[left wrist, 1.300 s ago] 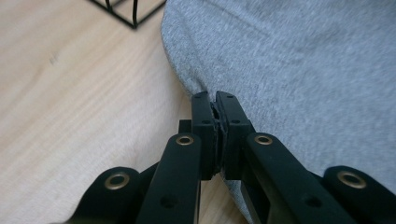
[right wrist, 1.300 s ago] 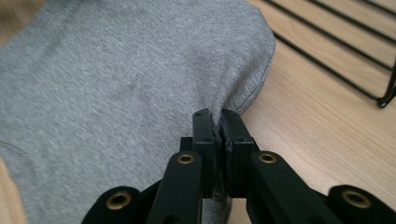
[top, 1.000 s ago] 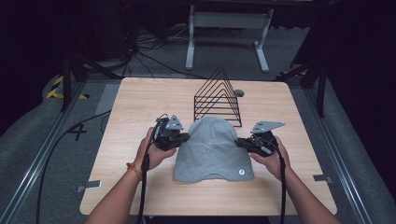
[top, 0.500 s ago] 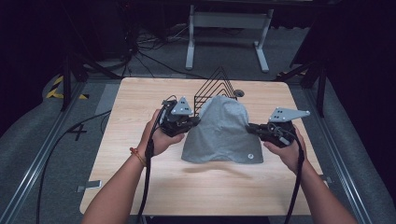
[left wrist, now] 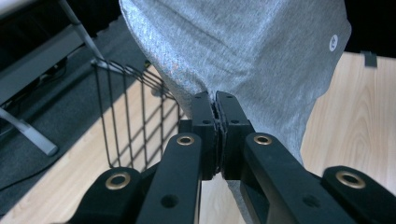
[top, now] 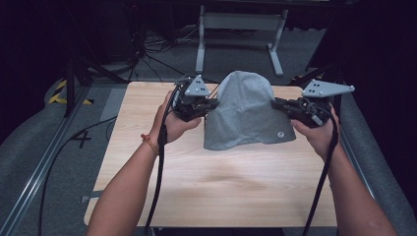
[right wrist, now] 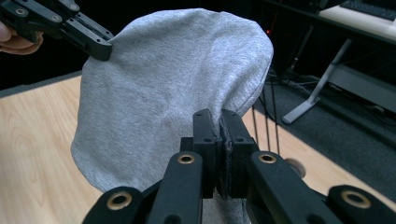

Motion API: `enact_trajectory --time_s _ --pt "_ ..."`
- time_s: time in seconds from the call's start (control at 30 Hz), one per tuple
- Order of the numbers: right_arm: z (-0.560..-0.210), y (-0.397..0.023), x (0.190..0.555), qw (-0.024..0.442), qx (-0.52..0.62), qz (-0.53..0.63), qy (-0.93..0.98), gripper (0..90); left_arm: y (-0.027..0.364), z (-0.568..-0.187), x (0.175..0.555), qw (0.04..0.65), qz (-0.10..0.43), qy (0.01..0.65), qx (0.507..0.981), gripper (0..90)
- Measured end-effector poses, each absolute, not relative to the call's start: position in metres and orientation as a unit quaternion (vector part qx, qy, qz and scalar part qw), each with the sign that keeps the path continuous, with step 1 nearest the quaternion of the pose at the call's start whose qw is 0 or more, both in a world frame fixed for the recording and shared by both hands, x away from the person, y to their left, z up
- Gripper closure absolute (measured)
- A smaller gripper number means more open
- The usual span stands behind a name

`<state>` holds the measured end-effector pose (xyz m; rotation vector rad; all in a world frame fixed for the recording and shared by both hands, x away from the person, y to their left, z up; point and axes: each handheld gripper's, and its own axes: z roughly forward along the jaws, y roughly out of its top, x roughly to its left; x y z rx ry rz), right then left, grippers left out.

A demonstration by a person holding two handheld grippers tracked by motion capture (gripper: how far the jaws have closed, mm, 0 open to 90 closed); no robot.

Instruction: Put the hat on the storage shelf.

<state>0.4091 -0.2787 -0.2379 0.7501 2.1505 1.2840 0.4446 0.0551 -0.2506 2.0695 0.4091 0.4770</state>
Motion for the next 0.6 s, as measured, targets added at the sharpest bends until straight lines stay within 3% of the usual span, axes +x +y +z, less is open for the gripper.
enact_trajectory --time_s 0.6 --pt "-0.186 -0.267 0.469 0.302 0.287 0.469 0.779 86.0 0.05 -0.189 0.5 0.474 0.254 0.198 0.82 87.7"
